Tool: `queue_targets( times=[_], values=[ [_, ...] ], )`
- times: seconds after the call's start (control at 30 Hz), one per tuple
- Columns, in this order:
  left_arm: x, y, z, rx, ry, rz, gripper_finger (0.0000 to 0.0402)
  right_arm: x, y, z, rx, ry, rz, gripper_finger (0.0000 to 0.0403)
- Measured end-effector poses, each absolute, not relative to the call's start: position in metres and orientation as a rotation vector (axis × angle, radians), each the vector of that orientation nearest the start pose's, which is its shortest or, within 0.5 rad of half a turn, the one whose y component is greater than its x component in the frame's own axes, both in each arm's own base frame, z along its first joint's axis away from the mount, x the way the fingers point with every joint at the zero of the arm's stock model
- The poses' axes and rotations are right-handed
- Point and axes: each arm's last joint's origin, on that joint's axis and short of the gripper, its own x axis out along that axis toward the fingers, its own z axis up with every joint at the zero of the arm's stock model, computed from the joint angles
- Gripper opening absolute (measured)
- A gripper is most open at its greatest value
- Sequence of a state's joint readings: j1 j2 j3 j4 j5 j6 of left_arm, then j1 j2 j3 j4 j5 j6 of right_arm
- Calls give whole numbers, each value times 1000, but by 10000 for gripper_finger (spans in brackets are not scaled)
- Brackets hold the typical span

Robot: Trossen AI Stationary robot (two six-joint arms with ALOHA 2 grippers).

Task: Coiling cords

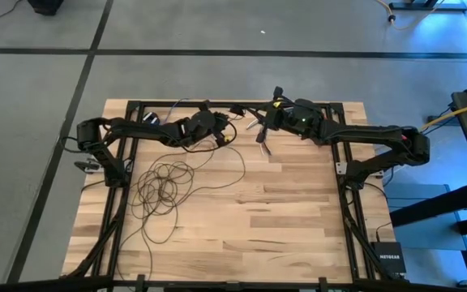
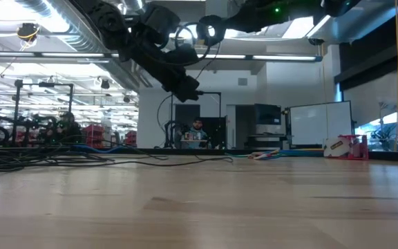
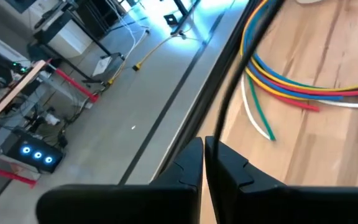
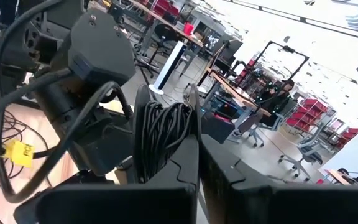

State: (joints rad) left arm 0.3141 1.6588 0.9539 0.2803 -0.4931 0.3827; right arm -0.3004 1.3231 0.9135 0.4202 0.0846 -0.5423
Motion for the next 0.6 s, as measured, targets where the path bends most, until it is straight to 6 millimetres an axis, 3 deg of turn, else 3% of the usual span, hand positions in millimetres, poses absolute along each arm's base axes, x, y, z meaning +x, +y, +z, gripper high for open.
queue_targets(
  times=[0.33,0.6],
  values=[
    [337,108,215,408,575,656,32,286,-91,317,-539,108,-375,10],
    [337,97,219,452,587,620,102,286,-91,317,-541,109,-375,10]
  ],
)
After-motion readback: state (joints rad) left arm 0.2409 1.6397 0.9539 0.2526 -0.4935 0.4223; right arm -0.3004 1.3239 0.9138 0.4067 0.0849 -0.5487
